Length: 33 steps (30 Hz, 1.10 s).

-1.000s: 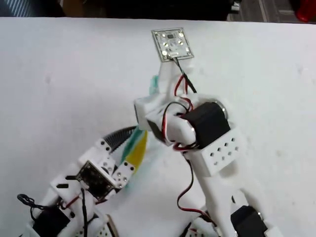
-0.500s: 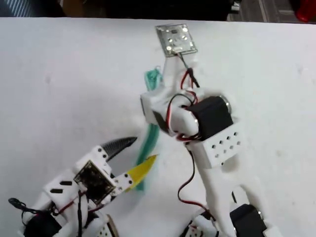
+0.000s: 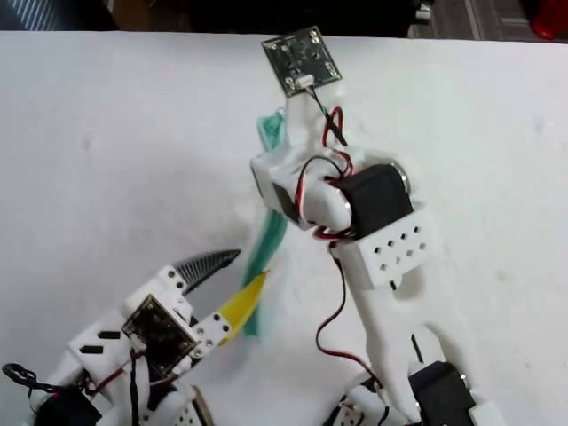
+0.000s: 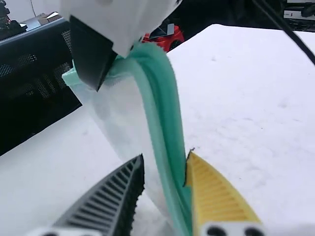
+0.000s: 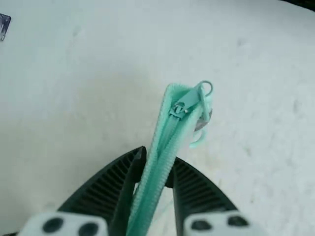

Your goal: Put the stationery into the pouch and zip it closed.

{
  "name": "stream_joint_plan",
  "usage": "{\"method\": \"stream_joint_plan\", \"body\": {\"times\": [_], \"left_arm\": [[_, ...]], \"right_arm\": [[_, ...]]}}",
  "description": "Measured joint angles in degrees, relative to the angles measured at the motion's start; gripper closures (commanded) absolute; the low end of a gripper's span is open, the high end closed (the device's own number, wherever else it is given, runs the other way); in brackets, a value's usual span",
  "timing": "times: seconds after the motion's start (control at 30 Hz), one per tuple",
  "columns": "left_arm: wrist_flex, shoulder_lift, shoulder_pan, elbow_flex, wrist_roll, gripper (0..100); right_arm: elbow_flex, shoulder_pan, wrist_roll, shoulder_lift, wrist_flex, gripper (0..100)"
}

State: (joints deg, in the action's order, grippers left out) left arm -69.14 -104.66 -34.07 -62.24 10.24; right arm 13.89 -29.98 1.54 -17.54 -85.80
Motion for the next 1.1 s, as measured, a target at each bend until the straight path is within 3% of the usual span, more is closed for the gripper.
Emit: {"method": "stream_joint_plan", "body": {"times": [0.23, 0.4, 0.57, 0.73, 0.97, 1.1], "left_arm": [[-1.49, 0.0, 10.11, 3.69, -5.1, 76], [-2.02, 0.0, 15.38, 4.48, -8.09, 77], [-1.85, 0.0, 19.6, 4.48, -10.29, 77], [3.43, 0.0, 21.8, 0.26, -10.99, 77], [13.27, 0.0, 21.98, -9.14, -11.08, 77], [16.79, 0.0, 21.98, -11.78, -11.08, 77]], "right_arm": [[-0.09, -2.99, -0.53, 0.09, 9.67, 98.1], [-0.09, -7.65, -0.44, 0.09, 14.42, 98.1], [-0.62, -7.82, 6.86, 0.09, 15.74, 98.1], [-10.29, 1.41, 8.62, 0.26, 17.85, 98.1], [-32.18, 20.75, 6.15, -0.18, 37.1, 98.1], [-42.9, 26.37, 2.81, -0.18, 43.6, 98.1]]}}
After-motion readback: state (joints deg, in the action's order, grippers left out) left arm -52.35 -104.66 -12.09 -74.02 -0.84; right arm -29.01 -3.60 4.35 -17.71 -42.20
